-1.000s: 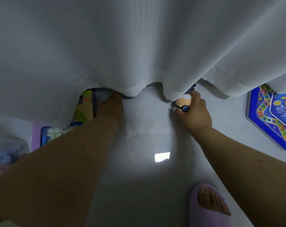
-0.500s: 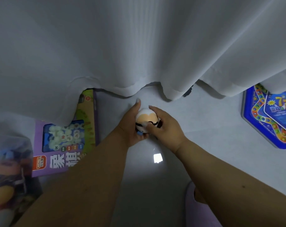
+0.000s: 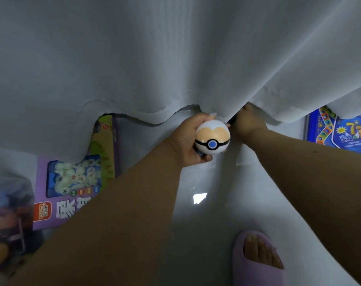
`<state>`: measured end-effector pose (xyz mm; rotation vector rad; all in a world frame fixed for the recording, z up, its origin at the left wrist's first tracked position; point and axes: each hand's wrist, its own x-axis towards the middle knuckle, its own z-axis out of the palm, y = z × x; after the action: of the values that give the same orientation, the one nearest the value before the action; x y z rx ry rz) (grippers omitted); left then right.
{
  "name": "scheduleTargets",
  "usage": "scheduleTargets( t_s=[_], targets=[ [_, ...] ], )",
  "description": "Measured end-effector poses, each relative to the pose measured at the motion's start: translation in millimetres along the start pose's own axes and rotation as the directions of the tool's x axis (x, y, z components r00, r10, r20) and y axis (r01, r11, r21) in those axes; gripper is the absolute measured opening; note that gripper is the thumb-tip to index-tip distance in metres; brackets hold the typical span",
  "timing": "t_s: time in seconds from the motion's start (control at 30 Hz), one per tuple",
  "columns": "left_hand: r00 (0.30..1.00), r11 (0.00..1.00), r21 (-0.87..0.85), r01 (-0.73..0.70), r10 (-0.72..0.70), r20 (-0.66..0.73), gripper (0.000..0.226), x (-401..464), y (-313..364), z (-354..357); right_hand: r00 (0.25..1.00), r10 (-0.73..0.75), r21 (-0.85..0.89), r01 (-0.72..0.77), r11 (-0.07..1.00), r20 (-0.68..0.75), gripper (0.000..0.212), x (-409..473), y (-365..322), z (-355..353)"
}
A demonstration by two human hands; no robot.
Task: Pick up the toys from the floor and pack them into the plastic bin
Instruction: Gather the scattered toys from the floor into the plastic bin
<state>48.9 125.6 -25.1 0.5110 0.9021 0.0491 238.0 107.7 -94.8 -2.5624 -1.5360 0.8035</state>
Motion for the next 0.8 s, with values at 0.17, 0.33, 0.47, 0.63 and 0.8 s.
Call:
scheduleTargets(
  t_s=[0.17, 0.33, 0.47, 0.63, 0.8],
  targets=[
    [0.981, 0.936, -0.307, -0.173, 0.135, -0.142, 0.037, 8, 23, -12, 0.999, -0.033, -0.014, 0.033, 0.999, -0.008, 0.043, -23, -11, 16],
    [0.953, 0.889, -0.368, -0.273, 0.198, -0.229, 0.038, -6, 33, -29, 0.995, -0.103, 0.007, 0.103, 0.995, -0.017, 0.032, -52, -16, 35],
    [0.945, 0.886, -0.37, -0.28, 0.186, -0.269, 0.037, -18, 24, -35, 0.994, -0.087, 0.001, 0.087, 0.996, 0.06, 0.025, -68, -27, 37],
    [0.945, 0.891, -0.37, -0.265, 0.163, -0.284, 0.033, -40, 1, -43, 0.986, -0.046, -0.141, 0.069, 0.988, 0.159, 0.033, -89, -39, 40],
    [0.933, 0.889, -0.374, -0.264, 0.137, -0.333, 0.037, -58, -22, -55, 0.989, 0.105, 0.08, -0.113, 0.99, 0.103, 0.036, -95, -39, 42]
  ],
)
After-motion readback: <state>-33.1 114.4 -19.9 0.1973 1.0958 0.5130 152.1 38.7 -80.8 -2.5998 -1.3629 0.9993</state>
